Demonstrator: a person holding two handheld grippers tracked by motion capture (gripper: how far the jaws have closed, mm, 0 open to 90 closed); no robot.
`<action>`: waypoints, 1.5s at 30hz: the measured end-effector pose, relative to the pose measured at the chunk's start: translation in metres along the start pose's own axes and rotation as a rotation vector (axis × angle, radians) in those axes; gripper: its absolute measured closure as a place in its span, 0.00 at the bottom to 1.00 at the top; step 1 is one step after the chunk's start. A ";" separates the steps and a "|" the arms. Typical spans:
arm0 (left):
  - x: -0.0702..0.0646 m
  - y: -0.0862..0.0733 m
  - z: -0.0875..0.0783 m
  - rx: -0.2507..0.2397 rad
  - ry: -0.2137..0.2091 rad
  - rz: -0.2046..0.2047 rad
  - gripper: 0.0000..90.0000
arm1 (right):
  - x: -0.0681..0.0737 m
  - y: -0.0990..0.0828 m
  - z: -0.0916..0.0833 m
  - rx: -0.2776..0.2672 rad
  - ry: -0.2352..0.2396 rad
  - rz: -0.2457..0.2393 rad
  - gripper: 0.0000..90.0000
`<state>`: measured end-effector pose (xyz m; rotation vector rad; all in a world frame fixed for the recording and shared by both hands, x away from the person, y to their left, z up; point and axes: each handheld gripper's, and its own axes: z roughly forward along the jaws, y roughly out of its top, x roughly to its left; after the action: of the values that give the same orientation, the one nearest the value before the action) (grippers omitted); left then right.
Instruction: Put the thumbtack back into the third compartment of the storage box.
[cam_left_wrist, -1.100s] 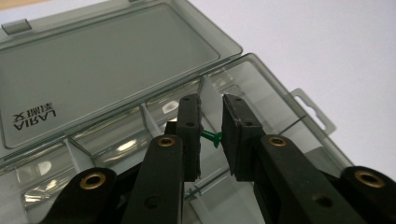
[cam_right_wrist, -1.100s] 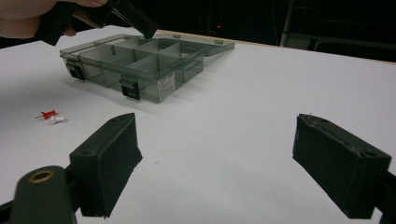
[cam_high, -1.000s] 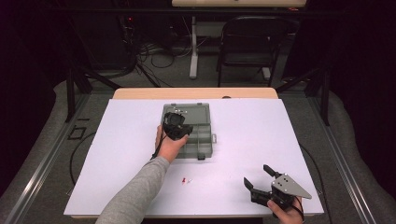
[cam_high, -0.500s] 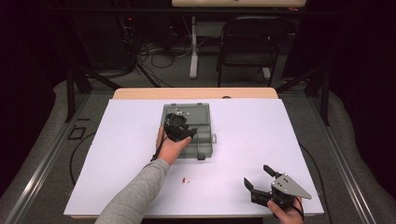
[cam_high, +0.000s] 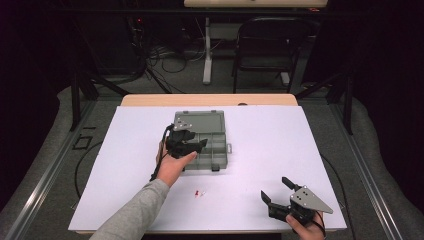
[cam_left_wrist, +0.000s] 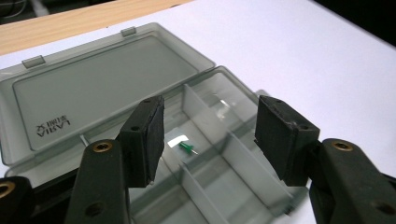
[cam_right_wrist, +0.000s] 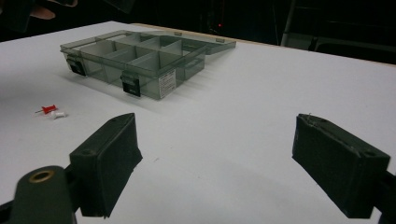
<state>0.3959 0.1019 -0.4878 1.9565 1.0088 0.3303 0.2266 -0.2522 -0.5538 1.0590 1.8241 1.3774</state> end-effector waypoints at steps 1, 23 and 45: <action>-0.001 -0.003 -0.004 -0.009 -0.006 -0.001 0.47 | 0.000 0.000 0.000 0.000 0.000 0.001 0.16; -0.027 -0.097 -0.064 -0.011 -0.103 0.079 0.48 | 0.001 -0.001 0.001 0.008 -0.003 -0.005 0.16; -0.039 -0.127 -0.042 0.120 -0.139 0.030 0.72 | 0.001 -0.001 0.000 0.013 0.000 -0.010 0.16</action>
<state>0.2811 0.1320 -0.5600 2.0737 0.9283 0.1511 0.2264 -0.2517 -0.5546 1.0547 1.8378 1.3616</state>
